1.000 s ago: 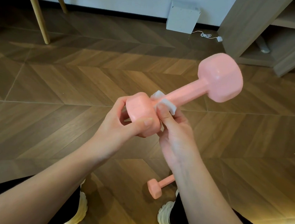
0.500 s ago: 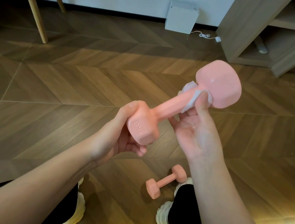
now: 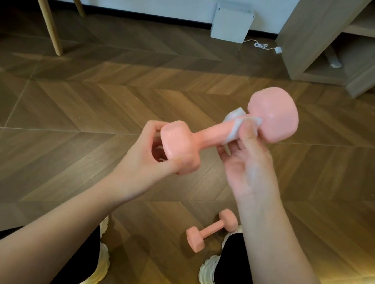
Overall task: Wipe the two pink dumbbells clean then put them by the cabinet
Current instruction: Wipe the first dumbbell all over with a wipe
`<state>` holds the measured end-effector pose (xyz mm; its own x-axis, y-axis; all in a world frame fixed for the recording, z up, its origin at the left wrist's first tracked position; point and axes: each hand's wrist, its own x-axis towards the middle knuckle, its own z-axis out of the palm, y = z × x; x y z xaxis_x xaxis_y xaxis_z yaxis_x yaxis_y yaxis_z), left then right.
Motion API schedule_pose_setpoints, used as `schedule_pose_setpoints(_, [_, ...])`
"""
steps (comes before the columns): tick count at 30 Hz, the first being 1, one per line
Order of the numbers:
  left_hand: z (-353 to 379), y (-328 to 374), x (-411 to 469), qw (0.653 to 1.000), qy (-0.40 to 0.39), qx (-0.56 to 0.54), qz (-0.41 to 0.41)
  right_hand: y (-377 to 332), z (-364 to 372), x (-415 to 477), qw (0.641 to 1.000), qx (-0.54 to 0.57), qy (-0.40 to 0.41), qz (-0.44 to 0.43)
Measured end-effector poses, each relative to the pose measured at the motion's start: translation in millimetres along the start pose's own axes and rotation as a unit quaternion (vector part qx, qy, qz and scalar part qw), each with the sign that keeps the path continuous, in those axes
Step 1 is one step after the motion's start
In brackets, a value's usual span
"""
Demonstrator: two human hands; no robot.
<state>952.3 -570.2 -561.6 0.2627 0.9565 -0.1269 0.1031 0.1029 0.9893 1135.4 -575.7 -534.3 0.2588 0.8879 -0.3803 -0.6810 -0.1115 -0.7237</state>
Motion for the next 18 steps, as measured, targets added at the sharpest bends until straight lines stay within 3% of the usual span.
schedule_pose_setpoints(4, [4.4, -3.9, -2.9, 0.987, 0.007, 0.092, 0.135, -7.1, -4.6, -0.2, 0.998, 0.054, 0.021, 0.015])
schedule_pose_setpoints(6, [5.4, -4.6, -1.5, 0.983, 0.012, 0.104, 0.151, -8.9, -5.4, -0.4, 0.997, 0.075, 0.020, 0.022])
schedule_pose_setpoints(9, [9.6, -1.0, 0.4, 0.999, -0.026, -0.022, 0.023, -5.6, -6.8, 1.9, 0.995, 0.092, 0.033, 0.023])
schedule_pose_setpoints(11, [15.9, 1.9, -0.4, 0.972, -0.098, -0.186, -0.107, -1.5, -8.4, 4.8, 0.993, 0.097, 0.054, 0.029])
schedule_pose_setpoints(13, [18.7, 2.9, 1.4, 0.933, -0.132, -0.282, -0.183, 1.5, -9.3, 7.5, 0.992, 0.099, 0.065, 0.039])
schedule_pose_setpoints(15, [18.4, 3.8, 4.2, 0.934, -0.112, -0.286, -0.181, 3.4, -8.7, 8.6, 0.992, 0.097, 0.070, 0.044])
schedule_pose_setpoints(18, [16.0, 1.4, 4.0, 0.977, -0.066, -0.182, -0.087, 11.6, -4.3, 3.8, 0.993, 0.082, 0.060, 0.063])
